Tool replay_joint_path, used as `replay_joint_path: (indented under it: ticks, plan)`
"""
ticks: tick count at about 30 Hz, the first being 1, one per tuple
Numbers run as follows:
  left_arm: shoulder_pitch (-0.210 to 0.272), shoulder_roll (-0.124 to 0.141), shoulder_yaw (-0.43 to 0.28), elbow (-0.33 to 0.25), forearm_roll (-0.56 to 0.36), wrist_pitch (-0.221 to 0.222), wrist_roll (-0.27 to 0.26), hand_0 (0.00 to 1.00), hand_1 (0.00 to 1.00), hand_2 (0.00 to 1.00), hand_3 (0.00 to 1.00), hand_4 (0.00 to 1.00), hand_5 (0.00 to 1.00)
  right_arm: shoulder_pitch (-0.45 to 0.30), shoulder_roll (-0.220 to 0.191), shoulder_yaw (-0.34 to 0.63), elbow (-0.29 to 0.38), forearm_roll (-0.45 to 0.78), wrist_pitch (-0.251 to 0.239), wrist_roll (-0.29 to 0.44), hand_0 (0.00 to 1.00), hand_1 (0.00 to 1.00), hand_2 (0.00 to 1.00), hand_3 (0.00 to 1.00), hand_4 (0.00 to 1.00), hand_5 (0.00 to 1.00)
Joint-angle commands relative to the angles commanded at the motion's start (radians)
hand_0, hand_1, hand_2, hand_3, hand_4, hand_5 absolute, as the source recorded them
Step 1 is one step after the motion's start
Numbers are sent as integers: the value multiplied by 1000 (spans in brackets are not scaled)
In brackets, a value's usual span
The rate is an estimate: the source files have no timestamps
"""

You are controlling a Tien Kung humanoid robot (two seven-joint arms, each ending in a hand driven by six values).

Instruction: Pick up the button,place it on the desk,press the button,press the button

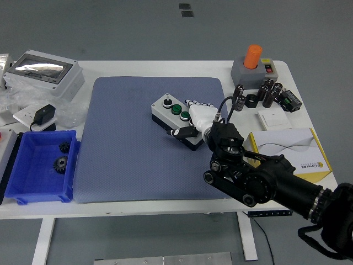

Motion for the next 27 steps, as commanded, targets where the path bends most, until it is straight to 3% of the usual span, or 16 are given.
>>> replay_joint_path:
  ticks: [5,6,11,12,17,18,23,24,27]
  plan:
    - [-1,-1,-2,2,3,-2,-7,769,764,727,818,816,528,0,6,-19,-6,-18,13,0,998,998,998,998,998,678]
    - [-1,-1,-2,2,3,-2,-9,769,764,727,814,817,528,0,8,-20,-11,-22,19,0,707,810,931,998,998,653]
    - [-2,-2,-6,6,9,-5,-19,769,764,727,814,817,528,0,15,-26,-31,-38,44,0,707,810,931,998,998,653]
    - [-2,-2,-7,7,11,-6,-22,770,764,727,812,815,527,0,15,-27,-34,-40,47,0,354,573,721,998,952,485]
    - [-3,-3,-10,10,16,-6,-30,770,764,727,812,815,527,-2,15,-17,-49,-48,43,0,354,573,721,998,952,485]
    - [-3,-4,-11,11,17,-6,-32,770,764,726,811,814,531,-2,15,-13,-52,-52,39,0,276,482,630,998,875,390]
    - [-3,-4,-12,13,20,-4,-38,770,764,726,811,814,531,-4,15,-2,-61,-64,24,0,276,482,630,998,875,390]
    - [-3,-4,-12,13,21,-4,-39,770,764,725,808,814,531,-5,15,-1,-62,-65,21,0,229,450,581,998,839,323]
    - [-3,-5,-13,16,23,-3,-45,770,764,725,808,814,531,-6,15,2,-64,-70,10,0,229,450,581,998,839,323]
